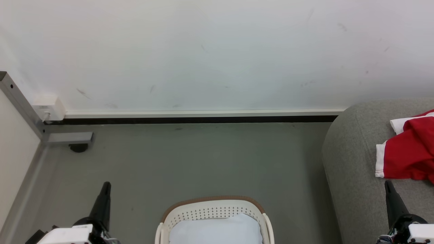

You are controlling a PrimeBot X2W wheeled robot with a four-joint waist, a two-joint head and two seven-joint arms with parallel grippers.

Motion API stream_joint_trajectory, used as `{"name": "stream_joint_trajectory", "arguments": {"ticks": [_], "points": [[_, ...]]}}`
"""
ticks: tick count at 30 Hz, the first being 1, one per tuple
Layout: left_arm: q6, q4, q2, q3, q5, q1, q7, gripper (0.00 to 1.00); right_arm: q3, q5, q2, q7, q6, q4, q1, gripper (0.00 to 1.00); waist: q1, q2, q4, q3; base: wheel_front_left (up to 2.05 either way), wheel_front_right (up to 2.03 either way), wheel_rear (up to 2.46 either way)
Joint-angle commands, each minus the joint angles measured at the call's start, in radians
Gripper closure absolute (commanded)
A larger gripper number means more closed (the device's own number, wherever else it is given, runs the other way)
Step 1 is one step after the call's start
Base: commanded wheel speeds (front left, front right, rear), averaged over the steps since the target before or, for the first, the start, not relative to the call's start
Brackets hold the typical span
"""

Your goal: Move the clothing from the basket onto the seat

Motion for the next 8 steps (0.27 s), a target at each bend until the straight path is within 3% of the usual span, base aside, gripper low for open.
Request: {"name": "stream_joint_trajectory", "arguments": {"ticks": [1, 8], "points": [[-0.005, -0.003, 0.007, 0.002, -0.012, -0.01, 0.004, 1.0, -0.004, 0.002, -0.007, 0.003, -0.002, -0.005, -0.012, 1.0, 0.0, -0.0001, 0.0, 0.0, 0.0, 0.0, 0.0], [-0.005, -0.003, 0.007, 0.002, -0.012, -0.01, 0.004, 1.0, -0.004, 0.002, -0.007, 0.003, -0.002, -0.005, -0.012, 1.0, 0.0, -0.0001, 0.0, 0.0, 0.0, 0.0, 0.0]]}}
